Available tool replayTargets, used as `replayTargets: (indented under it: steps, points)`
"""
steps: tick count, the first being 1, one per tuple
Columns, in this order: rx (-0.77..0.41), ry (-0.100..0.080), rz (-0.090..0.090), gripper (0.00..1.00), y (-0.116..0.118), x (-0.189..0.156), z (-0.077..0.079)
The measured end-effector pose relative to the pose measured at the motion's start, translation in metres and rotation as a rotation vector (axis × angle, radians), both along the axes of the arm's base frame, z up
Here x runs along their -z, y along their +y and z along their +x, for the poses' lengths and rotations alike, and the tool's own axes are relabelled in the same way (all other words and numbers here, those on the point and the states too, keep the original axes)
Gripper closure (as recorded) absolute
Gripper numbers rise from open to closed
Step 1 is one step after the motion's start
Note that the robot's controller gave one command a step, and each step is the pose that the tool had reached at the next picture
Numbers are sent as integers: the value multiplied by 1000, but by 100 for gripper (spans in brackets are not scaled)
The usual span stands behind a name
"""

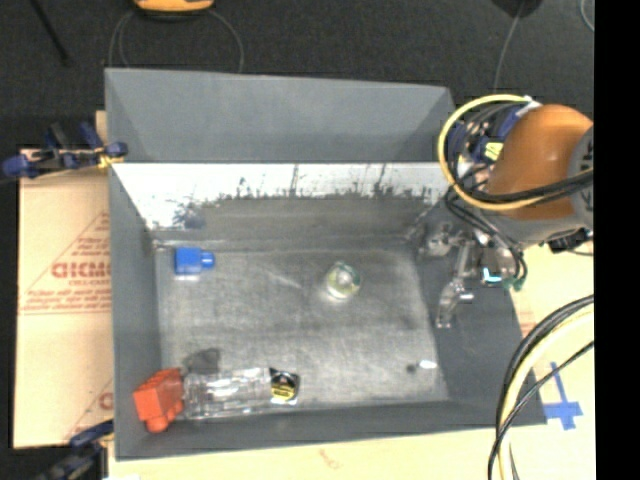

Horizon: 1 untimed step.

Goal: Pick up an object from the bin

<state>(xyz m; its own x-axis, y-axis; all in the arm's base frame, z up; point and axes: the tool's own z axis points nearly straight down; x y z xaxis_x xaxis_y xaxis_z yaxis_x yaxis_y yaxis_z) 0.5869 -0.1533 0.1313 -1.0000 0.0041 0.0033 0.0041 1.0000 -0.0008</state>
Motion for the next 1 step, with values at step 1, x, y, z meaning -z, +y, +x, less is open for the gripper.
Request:
replayTargets:
  steps: [1]
  points:
    - [-85, -11, 3, 0, 90, -5, 23]
